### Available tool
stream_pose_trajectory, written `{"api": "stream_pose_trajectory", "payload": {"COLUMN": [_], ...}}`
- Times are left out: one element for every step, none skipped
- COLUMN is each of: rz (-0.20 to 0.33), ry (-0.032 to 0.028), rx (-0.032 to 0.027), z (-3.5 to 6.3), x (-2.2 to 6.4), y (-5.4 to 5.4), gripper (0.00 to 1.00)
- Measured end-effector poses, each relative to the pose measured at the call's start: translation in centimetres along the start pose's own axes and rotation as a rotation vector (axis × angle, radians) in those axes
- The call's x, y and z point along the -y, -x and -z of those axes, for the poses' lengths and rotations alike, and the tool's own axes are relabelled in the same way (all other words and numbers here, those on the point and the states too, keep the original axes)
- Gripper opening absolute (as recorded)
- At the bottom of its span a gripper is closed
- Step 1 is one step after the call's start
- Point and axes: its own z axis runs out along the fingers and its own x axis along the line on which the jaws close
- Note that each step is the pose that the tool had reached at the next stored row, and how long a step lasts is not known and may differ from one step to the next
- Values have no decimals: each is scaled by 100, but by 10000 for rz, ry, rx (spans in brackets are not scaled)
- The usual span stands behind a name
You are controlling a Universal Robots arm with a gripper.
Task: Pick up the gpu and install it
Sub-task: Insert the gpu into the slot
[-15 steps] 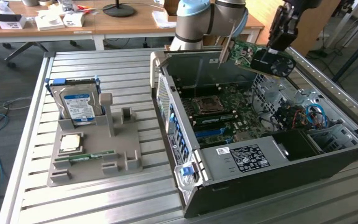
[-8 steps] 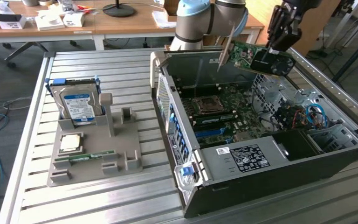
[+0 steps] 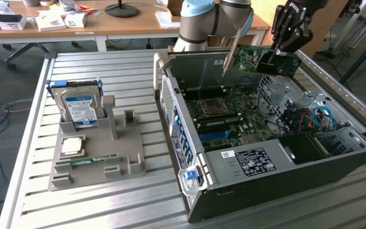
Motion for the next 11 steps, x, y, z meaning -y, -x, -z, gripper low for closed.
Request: {"api": "stream_pose_trajectory", "payload": {"rz": [166,332,498,679,845,1011,1177,1343,1518,1675,1855], "ry": [4,7,11,14,17,21,25,28,32,35,39], "rx": [-6,-12,-17,-24,-30,-36,-42,-48,-54,-60,-67], "z": [0,0,-1,-1,-1,-1,-1,-1,-2,-2,-2], "x": [0,0,0,0,0,0,0,0,0,0,0], "y": [0,0,0,0,0,0,0,0,0,0,0], "gripper": [26,26,26,26,26,26,26,26,26,26,26]}}
